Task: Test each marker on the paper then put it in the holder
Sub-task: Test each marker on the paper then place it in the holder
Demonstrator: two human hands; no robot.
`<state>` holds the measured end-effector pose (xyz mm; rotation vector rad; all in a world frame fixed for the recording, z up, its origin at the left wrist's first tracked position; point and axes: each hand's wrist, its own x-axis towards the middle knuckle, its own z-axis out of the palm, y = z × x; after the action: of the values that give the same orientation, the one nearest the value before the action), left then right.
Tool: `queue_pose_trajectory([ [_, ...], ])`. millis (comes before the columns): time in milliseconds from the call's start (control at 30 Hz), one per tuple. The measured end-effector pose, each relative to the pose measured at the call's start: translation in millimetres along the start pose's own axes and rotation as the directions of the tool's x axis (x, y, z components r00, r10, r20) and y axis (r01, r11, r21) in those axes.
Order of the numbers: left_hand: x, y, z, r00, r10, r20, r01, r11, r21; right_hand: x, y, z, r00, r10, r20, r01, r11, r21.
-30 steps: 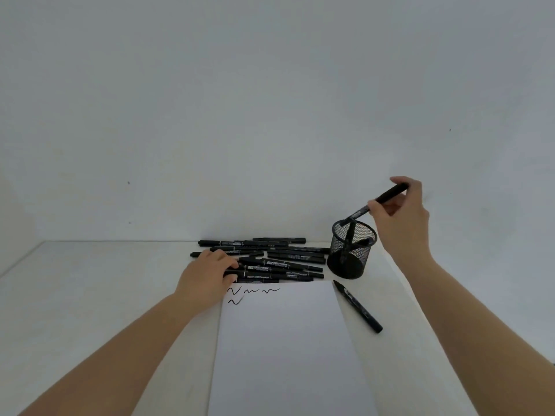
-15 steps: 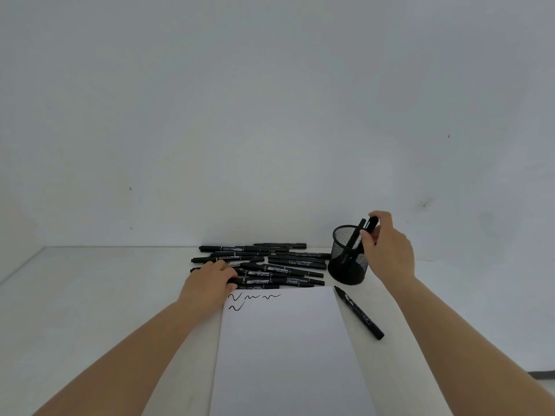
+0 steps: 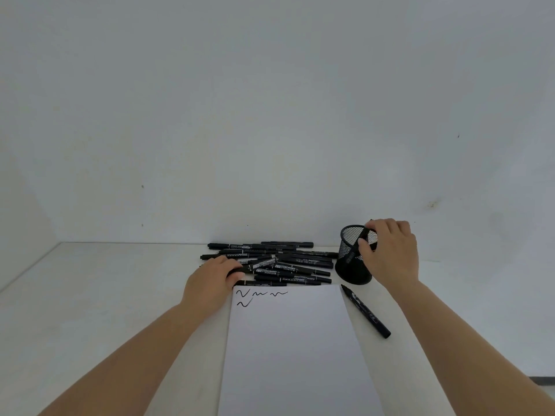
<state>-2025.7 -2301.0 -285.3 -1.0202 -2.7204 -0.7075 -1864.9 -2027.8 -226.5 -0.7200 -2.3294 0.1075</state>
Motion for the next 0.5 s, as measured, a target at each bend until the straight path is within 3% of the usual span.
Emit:
queue_pose_trajectory([
  [133,-11.0,15.5,-12.7,0.999,-0.019,-0.046,0.007,0.971,-0.239,-19.2,-27.9,-8.1,0.989,-0.051,-0.136,0.058,0.997,0.052],
  [200,-17.3,28.1,-19.4,0.999,-0.020,-0.037,0.005,0.930,-0.369,-30.8,-47.6,-13.0,0.999,0.024,0.029,-0.031,0.953,0.303],
  [300,-30.5,49.9,-26.1,1.000,-0.003,0.007,0.006,0.854,-0.520,-49.8,-77.7,-15.4,0.928,0.030,0.372,-0.293,0.678,0.674],
  [500,-57.2,67.3,-18.2,0.987,0.095,0.127,-0.026,0.888,-0.460,-88.0,-108.3,-5.2,0.834,0.048,0.549,-0.533,0.322,0.782],
])
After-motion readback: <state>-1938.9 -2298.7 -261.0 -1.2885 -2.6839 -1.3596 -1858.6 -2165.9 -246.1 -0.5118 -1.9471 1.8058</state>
